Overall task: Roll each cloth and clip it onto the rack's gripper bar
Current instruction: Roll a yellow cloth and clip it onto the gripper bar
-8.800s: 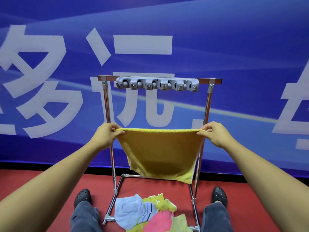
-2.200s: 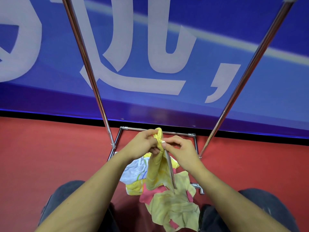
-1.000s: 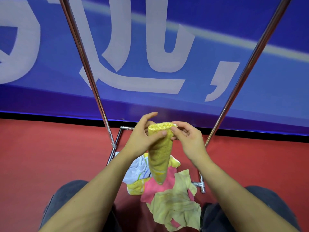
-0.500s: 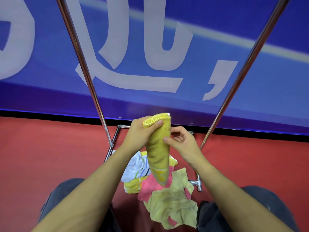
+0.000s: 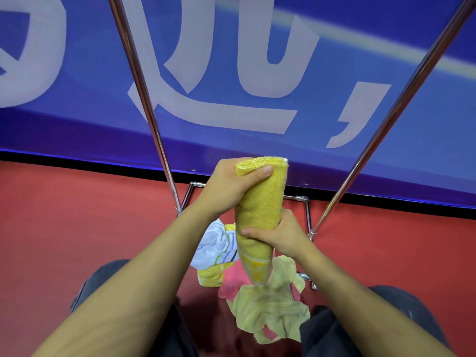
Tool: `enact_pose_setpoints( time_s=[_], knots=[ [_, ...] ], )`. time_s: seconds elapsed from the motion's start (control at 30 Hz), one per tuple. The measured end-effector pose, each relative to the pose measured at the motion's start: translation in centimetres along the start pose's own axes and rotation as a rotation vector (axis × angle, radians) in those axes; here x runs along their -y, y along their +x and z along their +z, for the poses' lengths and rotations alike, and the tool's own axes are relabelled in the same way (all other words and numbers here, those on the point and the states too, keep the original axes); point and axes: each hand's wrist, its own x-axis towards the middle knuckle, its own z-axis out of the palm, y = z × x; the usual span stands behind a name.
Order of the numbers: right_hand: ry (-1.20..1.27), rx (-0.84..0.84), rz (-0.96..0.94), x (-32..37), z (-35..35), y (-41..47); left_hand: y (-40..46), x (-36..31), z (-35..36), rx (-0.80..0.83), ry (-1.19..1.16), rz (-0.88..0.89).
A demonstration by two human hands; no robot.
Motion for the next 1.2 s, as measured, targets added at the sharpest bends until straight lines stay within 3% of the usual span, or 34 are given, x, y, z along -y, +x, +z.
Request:
enact_pose_setpoints(
  time_s=[0.33,0.6,0.93,1.03,1.2],
  knots=[
    [0.012,0.086,0.118,-3.6,0.5,0.4,0.9,-0.3,-1.0,-0.045,-0.01,0.001],
    [-0.033,0.188,0.218,-6.6,-0.2,-0.1,1.7,-0.9,-1.6,-0.179,-0.06,0.019],
    [-0.244,0.318,0.291,-8.3,-1.5,-0.8,1.9,-1.1,-1.8,-0.223,-0.046,0.03],
    [-0.249,0.266,0.247,-7.9,-1.9,-0.8,1.9,-1.1,-1.5,-0.2,-0.037,0.036],
    [-0.163,-0.013,-0.024,-5.4,-2.5,0.2,1.7,-0.8,-0.9,-0.162,-0.004,0.03]
  ],
)
